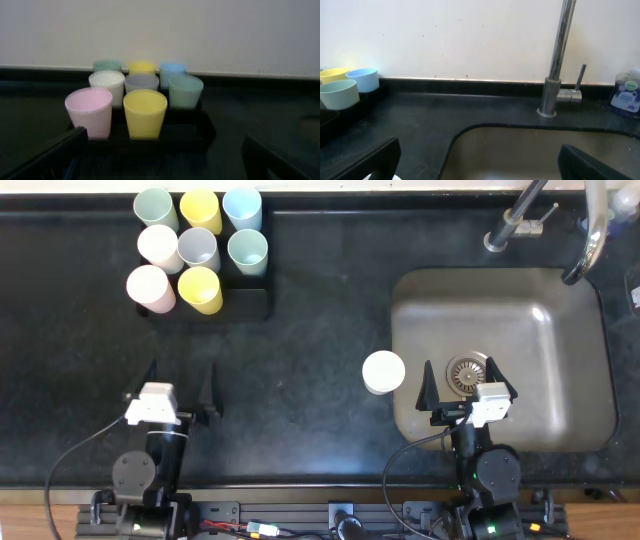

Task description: Store Cups

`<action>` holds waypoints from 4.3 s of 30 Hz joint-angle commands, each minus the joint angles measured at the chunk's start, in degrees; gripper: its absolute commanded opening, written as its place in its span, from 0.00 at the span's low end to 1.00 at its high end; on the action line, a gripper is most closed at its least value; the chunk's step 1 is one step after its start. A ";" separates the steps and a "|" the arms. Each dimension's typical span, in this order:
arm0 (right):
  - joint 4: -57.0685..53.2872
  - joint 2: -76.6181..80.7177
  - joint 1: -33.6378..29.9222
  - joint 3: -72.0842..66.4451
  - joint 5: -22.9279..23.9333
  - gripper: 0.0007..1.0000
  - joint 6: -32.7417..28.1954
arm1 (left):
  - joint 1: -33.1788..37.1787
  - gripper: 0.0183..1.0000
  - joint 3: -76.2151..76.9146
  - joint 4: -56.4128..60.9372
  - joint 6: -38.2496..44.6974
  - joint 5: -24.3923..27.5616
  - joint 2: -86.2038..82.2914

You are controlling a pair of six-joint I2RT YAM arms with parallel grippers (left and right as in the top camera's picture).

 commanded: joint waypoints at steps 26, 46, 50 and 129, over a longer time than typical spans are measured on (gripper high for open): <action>0.31 -0.59 -0.15 -0.76 0.61 1.00 -0.22 | 1.18 1.00 -0.13 -4.07 0.85 1.97 -0.83; 4.07 2.91 0.39 5.97 -5.49 1.00 1.86 | 1.18 1.00 -0.13 -4.07 0.85 1.97 -0.83; -4.07 14.36 0.39 19.74 -5.46 1.00 5.01 | 1.18 1.00 -0.13 -4.07 0.85 1.97 -0.83; -62.99 121.39 24.87 122.81 -15.98 0.04 17.09 | 1.18 1.00 -0.13 -4.07 0.85 1.97 -0.83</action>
